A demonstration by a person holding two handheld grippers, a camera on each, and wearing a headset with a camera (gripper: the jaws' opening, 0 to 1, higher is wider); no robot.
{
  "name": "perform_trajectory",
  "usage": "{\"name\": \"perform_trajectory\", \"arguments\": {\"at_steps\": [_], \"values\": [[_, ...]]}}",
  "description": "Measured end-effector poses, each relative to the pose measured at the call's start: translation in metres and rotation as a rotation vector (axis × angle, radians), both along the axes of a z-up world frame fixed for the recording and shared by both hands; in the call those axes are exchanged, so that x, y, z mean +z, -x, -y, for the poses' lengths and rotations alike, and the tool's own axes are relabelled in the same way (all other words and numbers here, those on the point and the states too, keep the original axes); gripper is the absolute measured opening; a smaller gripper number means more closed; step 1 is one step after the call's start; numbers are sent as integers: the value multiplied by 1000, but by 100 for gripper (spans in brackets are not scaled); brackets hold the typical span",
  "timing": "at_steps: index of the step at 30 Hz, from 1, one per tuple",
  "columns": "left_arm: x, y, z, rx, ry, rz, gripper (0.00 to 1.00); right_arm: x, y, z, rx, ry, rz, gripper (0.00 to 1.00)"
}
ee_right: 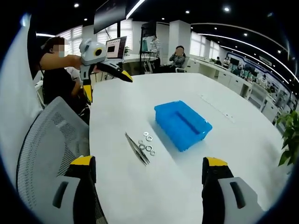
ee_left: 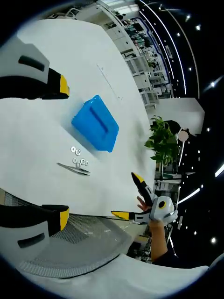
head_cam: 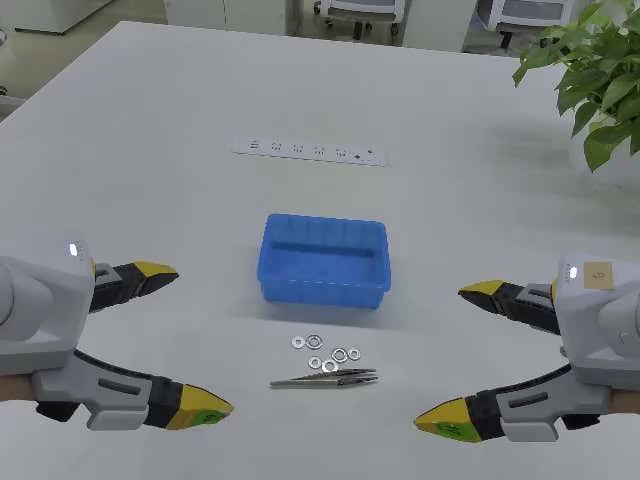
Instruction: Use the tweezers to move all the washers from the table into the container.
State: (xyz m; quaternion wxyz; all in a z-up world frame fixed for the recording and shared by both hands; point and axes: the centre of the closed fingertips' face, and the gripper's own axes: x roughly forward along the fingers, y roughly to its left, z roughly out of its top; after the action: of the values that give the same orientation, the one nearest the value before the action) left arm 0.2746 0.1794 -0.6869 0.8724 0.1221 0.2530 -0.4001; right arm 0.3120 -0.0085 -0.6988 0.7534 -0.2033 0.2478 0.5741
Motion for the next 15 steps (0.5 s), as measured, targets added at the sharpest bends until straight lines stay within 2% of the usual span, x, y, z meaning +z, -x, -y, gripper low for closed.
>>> {"name": "perform_trajectory", "arguments": {"at_steps": [15], "values": [[1,-2,-3,8,-8,1,99,-2,1,0,-3,-1,-11,93]]}}
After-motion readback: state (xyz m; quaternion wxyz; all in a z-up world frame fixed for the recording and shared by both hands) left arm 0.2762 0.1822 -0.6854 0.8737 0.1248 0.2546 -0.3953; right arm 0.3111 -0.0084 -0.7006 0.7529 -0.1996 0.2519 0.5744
